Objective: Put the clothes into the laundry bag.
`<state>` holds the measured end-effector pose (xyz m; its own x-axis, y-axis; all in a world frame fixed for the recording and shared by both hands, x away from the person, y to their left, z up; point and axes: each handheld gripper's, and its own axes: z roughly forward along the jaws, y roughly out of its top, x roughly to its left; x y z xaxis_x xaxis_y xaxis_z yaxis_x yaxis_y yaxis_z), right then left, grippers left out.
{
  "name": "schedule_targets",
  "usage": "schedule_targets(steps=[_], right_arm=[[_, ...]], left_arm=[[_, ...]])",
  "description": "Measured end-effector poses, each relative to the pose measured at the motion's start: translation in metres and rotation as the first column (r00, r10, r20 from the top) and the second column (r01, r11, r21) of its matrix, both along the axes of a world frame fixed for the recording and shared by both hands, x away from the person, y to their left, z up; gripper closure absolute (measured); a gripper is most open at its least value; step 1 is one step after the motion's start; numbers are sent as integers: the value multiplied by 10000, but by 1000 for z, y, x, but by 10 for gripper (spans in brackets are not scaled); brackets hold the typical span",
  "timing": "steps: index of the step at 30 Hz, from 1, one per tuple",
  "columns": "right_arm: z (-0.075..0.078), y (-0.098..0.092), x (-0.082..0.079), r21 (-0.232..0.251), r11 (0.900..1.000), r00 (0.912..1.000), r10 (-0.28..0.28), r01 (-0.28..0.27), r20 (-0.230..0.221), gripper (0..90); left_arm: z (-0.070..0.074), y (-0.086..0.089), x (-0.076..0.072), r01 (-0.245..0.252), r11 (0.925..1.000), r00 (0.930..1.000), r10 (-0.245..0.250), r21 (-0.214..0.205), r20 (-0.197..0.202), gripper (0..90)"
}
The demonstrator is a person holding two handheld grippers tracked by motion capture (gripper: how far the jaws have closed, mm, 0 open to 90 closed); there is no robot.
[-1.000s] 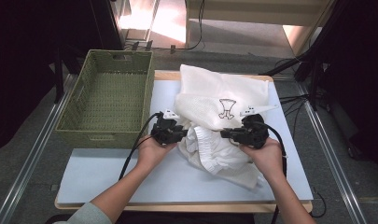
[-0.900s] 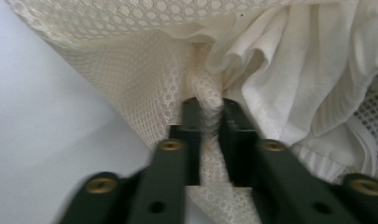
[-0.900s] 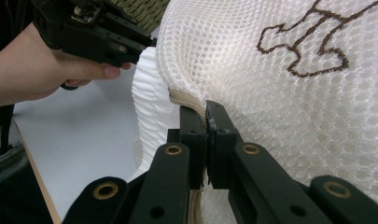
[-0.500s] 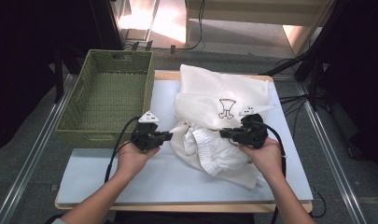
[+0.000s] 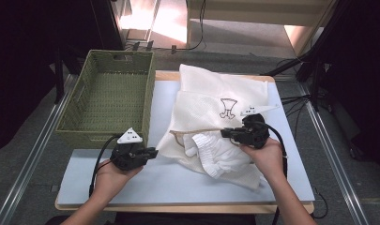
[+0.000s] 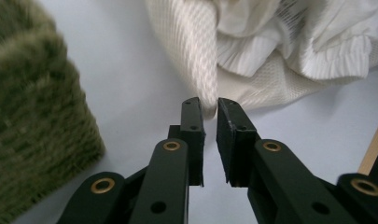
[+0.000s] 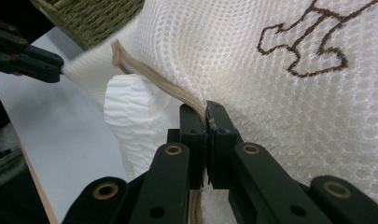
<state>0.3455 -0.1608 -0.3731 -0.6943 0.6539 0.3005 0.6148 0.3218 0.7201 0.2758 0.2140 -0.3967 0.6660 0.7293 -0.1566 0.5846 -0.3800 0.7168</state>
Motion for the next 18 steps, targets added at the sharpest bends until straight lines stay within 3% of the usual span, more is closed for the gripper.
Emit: schedule_targets(steps=[2,4,10,18], right_arm=[[0,-1,0,53,10000,10000,-22,22,-10,882],[0,-1,0,71,10000,10000,-20,20,12,882],[2,2,-1,66,10000,10000,25,-26,44,883],[4,2,-1,151,9999,9999,-10,8,112,883]], left_arm=[[7,-2,-3,-94,9999,9998,96,-142,188,754],[14,-7,-5,74,9999,9981,-68,-95,605,769],[15,-57,4,783,9933,9943,-717,-850,790,884],[-1,-121,13,1653,9847,9793,-1573,-550,1275,900]])
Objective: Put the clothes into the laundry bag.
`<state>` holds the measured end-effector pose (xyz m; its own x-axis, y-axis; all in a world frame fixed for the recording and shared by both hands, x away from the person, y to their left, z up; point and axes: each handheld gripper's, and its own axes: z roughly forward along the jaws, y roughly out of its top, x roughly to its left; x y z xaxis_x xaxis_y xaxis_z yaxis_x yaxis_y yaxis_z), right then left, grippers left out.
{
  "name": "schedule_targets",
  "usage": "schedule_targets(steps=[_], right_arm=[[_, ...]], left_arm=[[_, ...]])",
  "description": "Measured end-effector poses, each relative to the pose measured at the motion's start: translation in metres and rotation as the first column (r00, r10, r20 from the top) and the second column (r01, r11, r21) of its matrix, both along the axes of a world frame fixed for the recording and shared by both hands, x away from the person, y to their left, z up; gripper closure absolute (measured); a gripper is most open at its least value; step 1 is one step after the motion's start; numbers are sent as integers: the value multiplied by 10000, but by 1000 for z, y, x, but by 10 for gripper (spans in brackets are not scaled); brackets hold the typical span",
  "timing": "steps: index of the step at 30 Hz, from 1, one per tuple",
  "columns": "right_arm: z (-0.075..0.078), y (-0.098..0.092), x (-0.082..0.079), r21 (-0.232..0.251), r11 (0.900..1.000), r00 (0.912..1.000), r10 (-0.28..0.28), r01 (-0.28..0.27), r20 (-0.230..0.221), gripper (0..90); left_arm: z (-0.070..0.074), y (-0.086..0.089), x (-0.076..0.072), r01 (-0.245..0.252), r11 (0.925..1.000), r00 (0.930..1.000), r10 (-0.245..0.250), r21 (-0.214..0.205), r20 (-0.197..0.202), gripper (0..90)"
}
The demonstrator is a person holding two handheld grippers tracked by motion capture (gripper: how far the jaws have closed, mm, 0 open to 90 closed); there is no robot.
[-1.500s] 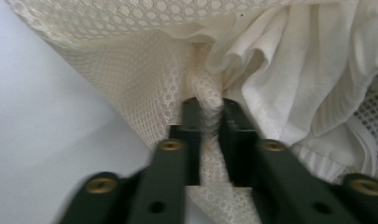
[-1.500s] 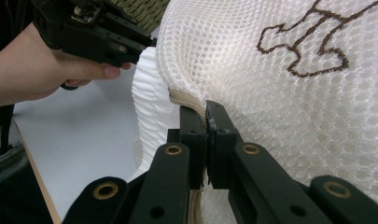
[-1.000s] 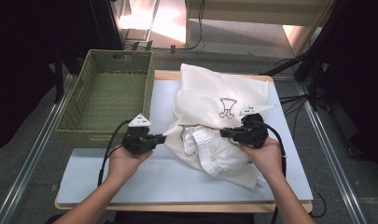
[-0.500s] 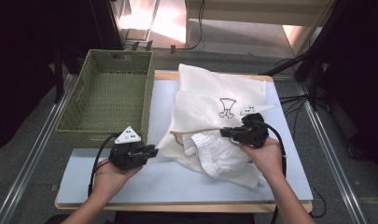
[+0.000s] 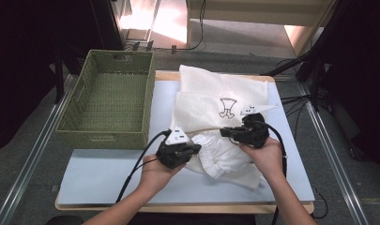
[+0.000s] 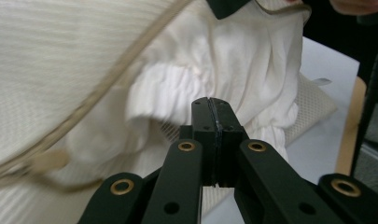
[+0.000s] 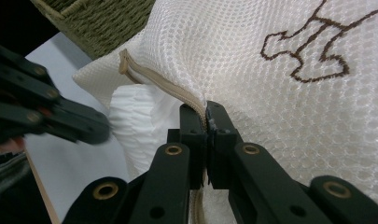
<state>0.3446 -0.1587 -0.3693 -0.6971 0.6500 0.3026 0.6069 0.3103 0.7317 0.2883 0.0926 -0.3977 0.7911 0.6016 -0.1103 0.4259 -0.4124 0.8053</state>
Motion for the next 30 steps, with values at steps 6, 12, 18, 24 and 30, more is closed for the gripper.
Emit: schedule_targets(steps=[6,12,18,24,30], right_arm=[[1,2,0,48,10000,10000,44,-45,6,882],[4,3,-4,113,9999,9999,123,-123,20,883],[9,0,-8,205,9996,9998,166,-169,144,883],[4,2,-4,-201,9998,10000,78,-78,32,883],[2,-1,-1,-193,9998,10000,-15,16,23,883]], left_arm=[[-23,-31,17,-127,9990,9994,113,437,313,900],[-37,-40,41,-1252,9921,9907,1248,49,546,900],[-30,-40,59,-1977,9801,9730,1937,201,1258,900],[-30,-35,69,-1659,9861,9861,1658,106,117,900],[-5,-18,47,-1047,9944,9945,1046,-155,-78,900]])
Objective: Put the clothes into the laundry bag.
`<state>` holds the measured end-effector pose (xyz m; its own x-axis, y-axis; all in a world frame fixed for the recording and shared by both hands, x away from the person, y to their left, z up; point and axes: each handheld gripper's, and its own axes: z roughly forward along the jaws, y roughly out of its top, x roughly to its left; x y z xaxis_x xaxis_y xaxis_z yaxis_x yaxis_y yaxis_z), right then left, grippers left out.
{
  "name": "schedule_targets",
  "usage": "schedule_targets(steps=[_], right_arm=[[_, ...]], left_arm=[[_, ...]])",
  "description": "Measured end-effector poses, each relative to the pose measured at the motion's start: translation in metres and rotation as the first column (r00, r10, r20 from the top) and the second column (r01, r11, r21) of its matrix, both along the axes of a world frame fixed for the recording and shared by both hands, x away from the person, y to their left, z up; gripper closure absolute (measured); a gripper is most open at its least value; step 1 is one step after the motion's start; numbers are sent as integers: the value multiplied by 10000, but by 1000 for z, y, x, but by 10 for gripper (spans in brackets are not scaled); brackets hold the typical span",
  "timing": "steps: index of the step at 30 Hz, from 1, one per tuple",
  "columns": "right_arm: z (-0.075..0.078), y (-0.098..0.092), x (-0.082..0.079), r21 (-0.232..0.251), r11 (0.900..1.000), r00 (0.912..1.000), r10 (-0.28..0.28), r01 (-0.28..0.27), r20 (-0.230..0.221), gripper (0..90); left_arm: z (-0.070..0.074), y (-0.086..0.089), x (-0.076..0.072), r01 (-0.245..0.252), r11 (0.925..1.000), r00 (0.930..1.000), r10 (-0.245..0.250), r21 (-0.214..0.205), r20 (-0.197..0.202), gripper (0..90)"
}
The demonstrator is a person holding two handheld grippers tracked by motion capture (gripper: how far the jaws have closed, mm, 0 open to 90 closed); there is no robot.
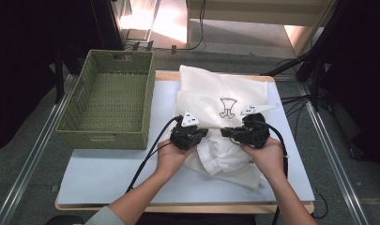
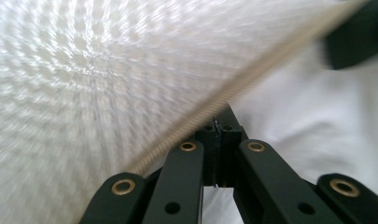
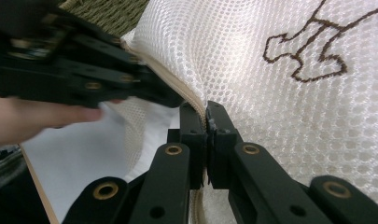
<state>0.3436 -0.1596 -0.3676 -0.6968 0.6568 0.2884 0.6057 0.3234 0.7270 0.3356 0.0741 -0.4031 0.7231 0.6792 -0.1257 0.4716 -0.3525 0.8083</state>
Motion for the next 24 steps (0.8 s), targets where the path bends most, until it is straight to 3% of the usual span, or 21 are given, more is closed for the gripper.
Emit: schedule_targets(steps=[3,6,8,14,16,18,20,24], right_arm=[[0,1,0,-32,10000,10000,3,-3,-20,883],[0,2,0,-5,10000,10000,-55,55,-29,883],[0,2,1,-10,10000,10000,-52,52,-54,883],[-1,2,2,9,10000,10000,-85,85,-47,883],[-1,2,2,18,10000,10000,-80,80,-59,883],[-1,1,3,40,10000,10000,-66,66,-50,883],[0,2,2,35,10000,9999,-90,91,-57,883],[0,1,2,51,10000,9999,-72,73,-89,883]], left_arm=[[15,2,-19,451,9989,9989,-449,-131,144,900],[16,-7,-43,1150,9934,9933,-1150,10,144,900],[9,-16,-56,1508,9885,9885,-1507,-86,95,900],[-20,-41,-80,1960,9805,9803,-1963,-148,-199,900],[-32,-47,-85,1951,9805,9798,-1959,-216,-397,900],[-42,-52,-87,1926,9812,9807,-1928,-76,-340,900],[-54,-57,-83,1778,9841,9828,-1774,36,-507,900],[-71,-60,-67,1207,9905,9927,-1199,656,-159,900]])
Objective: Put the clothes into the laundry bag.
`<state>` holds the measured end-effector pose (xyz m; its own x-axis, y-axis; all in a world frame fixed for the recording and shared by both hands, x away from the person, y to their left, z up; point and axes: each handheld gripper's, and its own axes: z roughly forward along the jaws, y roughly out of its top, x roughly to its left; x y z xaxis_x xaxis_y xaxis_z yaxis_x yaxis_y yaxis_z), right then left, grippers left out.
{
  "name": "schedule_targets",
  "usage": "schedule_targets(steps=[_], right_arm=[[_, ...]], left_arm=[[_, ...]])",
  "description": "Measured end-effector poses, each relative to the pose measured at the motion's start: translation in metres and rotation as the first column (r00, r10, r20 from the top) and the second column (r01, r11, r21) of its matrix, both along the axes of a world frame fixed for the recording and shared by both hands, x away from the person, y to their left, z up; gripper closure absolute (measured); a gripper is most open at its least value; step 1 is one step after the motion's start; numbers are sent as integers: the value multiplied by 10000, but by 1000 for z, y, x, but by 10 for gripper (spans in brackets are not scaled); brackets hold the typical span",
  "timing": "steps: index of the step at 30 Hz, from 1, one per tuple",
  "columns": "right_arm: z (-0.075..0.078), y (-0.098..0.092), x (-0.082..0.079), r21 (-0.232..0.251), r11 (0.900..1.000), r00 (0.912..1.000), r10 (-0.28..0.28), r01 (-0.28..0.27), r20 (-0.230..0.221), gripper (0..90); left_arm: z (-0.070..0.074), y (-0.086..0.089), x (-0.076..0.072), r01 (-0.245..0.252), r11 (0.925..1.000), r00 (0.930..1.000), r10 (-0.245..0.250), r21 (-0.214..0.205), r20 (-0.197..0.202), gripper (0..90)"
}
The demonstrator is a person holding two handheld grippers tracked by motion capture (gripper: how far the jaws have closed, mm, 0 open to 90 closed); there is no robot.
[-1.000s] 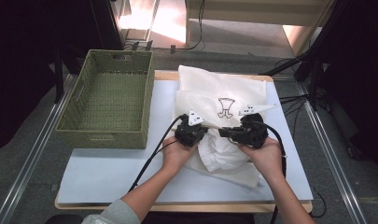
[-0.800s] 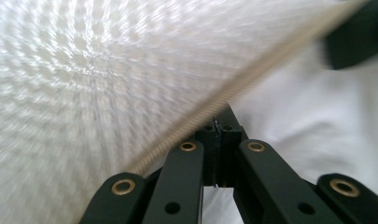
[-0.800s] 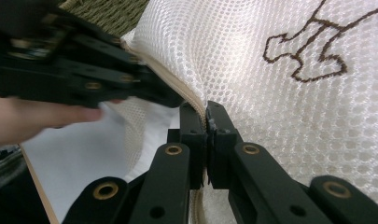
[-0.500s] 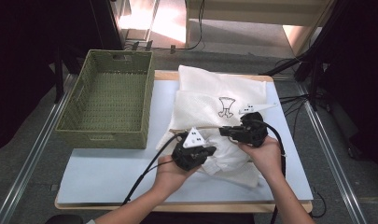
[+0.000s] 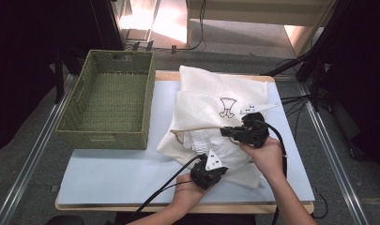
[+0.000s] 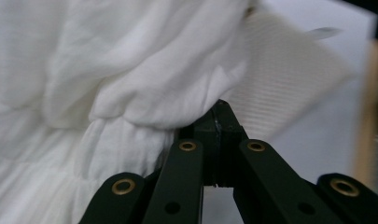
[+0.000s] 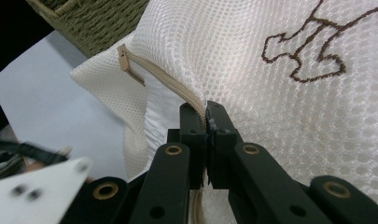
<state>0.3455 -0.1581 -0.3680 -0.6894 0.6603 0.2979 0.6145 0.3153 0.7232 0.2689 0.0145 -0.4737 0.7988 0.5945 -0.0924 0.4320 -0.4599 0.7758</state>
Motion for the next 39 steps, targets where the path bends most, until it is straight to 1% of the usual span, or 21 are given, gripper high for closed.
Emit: schedule_targets(steps=[1,4,7,8,10,12,17,18,19,20,21,22,23,25,28,31,32,35,37,38,39], right_arm=[[0,0,0,1,10000,10000,9,-9,0,883],[0,0,-1,21,10000,10000,50,-50,-20,883],[0,0,-1,6,10000,10000,44,-44,-17,883],[1,0,-1,10,10000,10000,32,-32,-24,883],[1,0,-2,-15,10000,10000,65,-65,-24,883],[0,0,-3,-40,9999,9999,101,-101,11,883],[1,-2,-5,6,10000,10000,27,-27,-24,883],[1,-2,-5,2,10000,10000,42,-42,-24,883],[1,-2,-5,15,10000,10000,43,-43,-20,883],[1,-3,-5,15,10000,10000,41,-41,3,883],[1,-4,-5,19,10000,10000,37,-37,19,883],[1,-4,-5,45,10000,10000,13,-13,19,883],[2,-5,-5,109,9999,10000,-51,51,-4,883],[1,-6,-4,110,9999,10000,-54,54,-37,883],[0,-5,-4,0,10000,10000,-28,28,-34,883],[-1,-6,-3,-4,10000,9999,-69,69,-115,883],[-2,-6,-3,-8,10000,9999,-78,78,-136,883],[-2,-6,-3,-6,10000,9999,-82,82,-150,883],[-3,-6,-3,-4,10000,9999,-51,51,-130,883],[-3,-6,-3,-18,10000,9999,-46,46,-120,883],[-2,-6,-3,-10,10000,9999,-48,48,-124,883]], left_arm=[[-1,2,7,-231,9996,9995,227,180,212,900],[4,8,24,-862,9962,9959,858,128,288,900],[9,10,38,-1205,9925,9920,1197,185,413,900],[11,10,41,-1227,9922,9916,1217,208,428,900],[17,10,45,-1400,9901,9881,1397,4,646,900],[21,12,51,-1463,9892,9871,1463,-58,653,900],[27,18,66,-1742,9847,9815,1740,-48,804,900],[30,19,69,-1814,9833,9799,1819,-132,821,900],[37,22,73,-2057,9768,9767,2088,-603,502,900],[41,23,73,-2089,9741,9755,2138,-870,515,900],[45,24,74,-2089,9730,9749,2150,-981,571,900],[48,23,76,-2030,9757,9764,2080,-821,578,900],[47,23,78,-1944,9790,9782,1981,-608,622,900],[42,21,82,-1933,9808,9775,1949,-273,802,900],[32,19,89,-1953,9807,9784,1956,-109,676,900],[29,22,95,-2226,9743,9736,2240,-344,441,900],[30,22,96,-2317,9718,9713,2336,-440,445,900],[33,23,98,-2464,9683,9670,2484,-399,567,900],[34,23,99,-2668,9614,9602,2711,-676,664,900],[35,24,101,-2756,9587,9582,2798,-704,600,900],[35,25,104,-2905,9531,9544,2950,-843,457,900]])
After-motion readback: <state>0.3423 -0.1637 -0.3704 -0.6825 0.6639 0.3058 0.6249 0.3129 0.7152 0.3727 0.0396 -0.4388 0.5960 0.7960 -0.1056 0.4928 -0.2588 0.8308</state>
